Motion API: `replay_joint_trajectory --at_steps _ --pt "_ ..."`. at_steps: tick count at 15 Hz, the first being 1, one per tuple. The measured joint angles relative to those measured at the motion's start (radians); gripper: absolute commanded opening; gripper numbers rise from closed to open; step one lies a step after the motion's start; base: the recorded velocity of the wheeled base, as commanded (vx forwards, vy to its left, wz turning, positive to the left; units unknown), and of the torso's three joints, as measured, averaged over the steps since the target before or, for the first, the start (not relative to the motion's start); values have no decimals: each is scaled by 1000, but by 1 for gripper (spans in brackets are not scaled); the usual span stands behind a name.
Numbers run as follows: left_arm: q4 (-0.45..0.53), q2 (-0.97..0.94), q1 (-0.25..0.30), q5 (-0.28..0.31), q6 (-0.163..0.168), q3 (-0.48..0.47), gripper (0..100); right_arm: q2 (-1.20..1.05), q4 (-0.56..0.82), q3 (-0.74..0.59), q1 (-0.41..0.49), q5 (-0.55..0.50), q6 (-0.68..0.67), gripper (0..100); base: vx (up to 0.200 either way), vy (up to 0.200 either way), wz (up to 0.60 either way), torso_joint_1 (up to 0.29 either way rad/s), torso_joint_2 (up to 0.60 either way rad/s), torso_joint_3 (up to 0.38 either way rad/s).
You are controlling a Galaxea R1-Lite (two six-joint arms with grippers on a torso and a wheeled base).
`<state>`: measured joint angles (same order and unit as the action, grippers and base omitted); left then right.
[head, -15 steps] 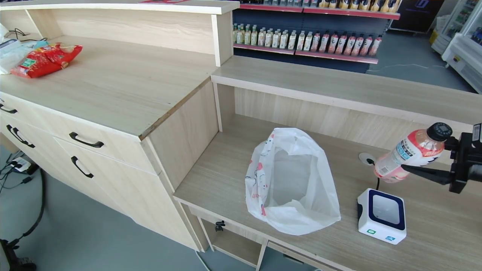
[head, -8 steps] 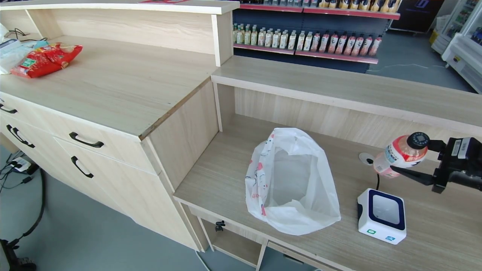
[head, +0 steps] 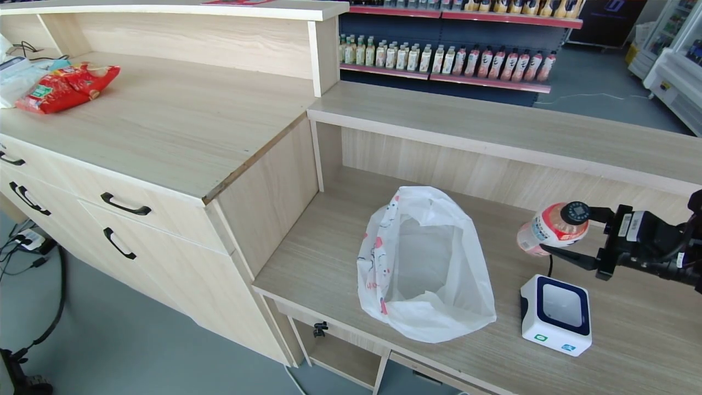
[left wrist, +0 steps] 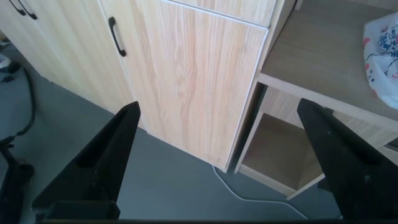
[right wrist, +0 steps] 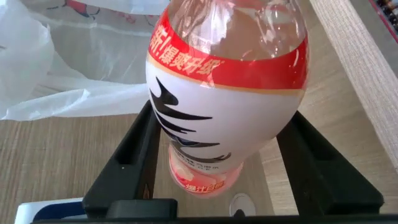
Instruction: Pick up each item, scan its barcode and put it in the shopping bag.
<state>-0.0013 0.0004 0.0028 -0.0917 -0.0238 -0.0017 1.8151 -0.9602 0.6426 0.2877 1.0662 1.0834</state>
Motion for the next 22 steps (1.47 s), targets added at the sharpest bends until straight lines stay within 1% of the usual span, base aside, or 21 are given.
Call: replay_joint_trajectory --at_steps 5,10,16,19,22 --pt "0 0 0 0 0 0 100 26 -163 -18 -72 -45 -2 0 0 0 0 0 0 0" --pt "0 0 0 0 0 0 100 58 -277 -75 -125 -98 -2 0 0 0 0 0 0 0" --pt "0 0 0 0 0 0 100 83 -301 -90 -133 -101 2 0 0 0 0 0 0 0" --pt "0 0 0 0 0 0 100 112 -379 -90 -133 -102 3 0 0 0 0 0 0 0" --pt "0 0 0 0 0 0 100 134 -389 -97 -133 -103 3 0 0 0 0 0 0 0"
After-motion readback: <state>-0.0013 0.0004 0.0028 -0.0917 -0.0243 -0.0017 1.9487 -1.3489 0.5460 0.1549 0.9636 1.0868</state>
